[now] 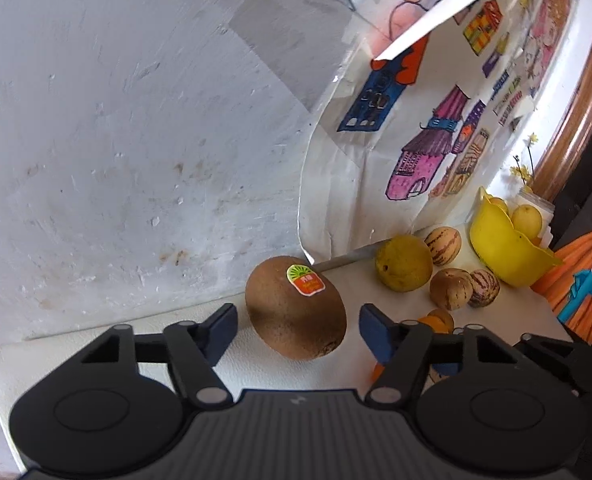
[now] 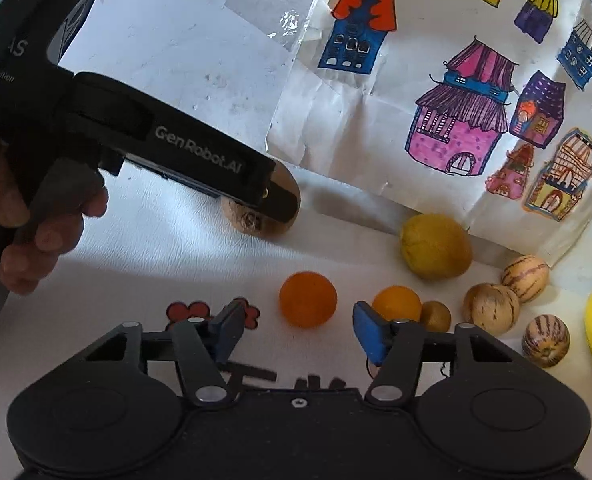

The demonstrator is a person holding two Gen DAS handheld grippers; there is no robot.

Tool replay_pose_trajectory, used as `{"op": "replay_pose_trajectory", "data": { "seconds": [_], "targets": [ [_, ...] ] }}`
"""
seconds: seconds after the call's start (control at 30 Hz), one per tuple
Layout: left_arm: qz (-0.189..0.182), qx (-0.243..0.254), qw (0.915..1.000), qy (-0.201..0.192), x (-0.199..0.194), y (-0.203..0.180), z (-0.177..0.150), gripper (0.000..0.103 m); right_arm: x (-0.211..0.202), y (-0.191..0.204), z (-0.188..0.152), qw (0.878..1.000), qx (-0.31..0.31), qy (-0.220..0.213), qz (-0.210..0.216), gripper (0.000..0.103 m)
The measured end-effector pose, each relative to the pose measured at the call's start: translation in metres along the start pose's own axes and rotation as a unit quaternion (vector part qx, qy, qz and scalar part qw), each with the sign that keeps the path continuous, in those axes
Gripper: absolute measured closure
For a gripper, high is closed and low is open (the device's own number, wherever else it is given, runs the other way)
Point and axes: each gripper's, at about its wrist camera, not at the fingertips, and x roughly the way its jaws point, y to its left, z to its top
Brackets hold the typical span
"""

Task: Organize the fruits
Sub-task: 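Grasp the kiwi with the left gripper while the right gripper grasps an orange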

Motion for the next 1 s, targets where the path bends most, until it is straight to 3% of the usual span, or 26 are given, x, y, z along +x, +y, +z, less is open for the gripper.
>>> {"op": "replay_pose_trajectory", "data": {
  "seconds": [0.63, 1.0],
  "targets": [
    [0.012, -0.032, 0.9994, -0.004, 0.009, 0.000, 0.001, 0.043, 0.013, -0.006, 0.004, 0.999, 0.040, 0.004, 0.003, 0.059],
    [0.013, -0.045, 0.9989, -0.002, 0.012, 0.001, 0.002, 0.042, 0.016, -0.007, 0.002, 0.998, 0.062, 0.002, -0.006, 0.067]
  ]
}}
